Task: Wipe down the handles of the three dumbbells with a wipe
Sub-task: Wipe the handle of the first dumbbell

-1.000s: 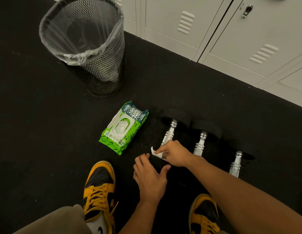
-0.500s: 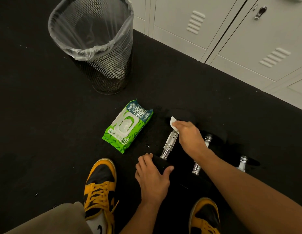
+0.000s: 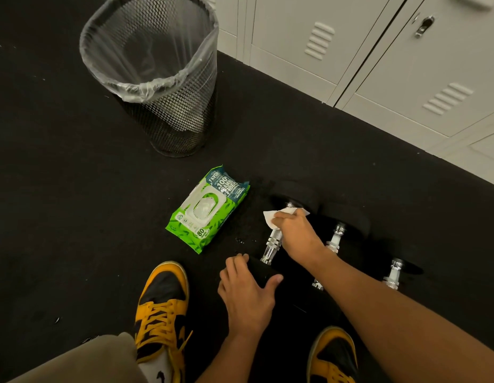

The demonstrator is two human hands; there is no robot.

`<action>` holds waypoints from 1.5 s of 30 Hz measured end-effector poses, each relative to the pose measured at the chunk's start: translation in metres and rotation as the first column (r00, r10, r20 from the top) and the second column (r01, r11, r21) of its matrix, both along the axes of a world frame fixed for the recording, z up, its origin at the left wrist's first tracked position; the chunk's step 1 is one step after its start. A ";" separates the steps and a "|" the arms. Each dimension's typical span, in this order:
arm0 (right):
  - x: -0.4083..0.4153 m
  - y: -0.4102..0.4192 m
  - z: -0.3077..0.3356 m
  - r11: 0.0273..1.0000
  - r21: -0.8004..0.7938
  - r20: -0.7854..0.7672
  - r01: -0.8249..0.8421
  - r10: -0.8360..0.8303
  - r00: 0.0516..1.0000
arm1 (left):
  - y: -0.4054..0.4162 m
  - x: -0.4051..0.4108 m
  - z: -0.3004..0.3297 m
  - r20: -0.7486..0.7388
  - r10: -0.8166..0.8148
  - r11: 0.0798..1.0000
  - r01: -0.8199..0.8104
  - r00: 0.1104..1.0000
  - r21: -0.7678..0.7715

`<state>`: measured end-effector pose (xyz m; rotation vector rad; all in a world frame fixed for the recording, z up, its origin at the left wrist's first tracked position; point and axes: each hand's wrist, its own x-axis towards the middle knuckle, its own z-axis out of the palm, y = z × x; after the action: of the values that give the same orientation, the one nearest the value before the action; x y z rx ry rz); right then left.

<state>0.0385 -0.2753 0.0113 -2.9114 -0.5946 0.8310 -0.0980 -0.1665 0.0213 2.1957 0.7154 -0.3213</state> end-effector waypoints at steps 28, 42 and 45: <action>-0.036 0.008 -0.010 0.981 0.153 -0.298 0.123 -0.073 0.952 | 0.002 0.000 -0.002 -0.032 -0.027 1.000 0.027 0.999 -0.011; -0.016 0.006 0.022 0.911 0.266 -0.275 0.316 -0.242 0.930 | 0.006 0.005 0.004 -0.083 -0.043 0.999 0.042 0.996 -0.020; 0.008 0.008 0.030 0.937 0.224 -0.078 0.267 -0.256 0.963 | 0.006 0.006 0.004 -0.081 -0.039 0.999 0.038 0.996 -0.011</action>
<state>0.0464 -0.2673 0.0416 -2.6693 -0.2685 0.7384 -0.0923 -0.1605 0.0255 2.2001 0.7148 -0.4347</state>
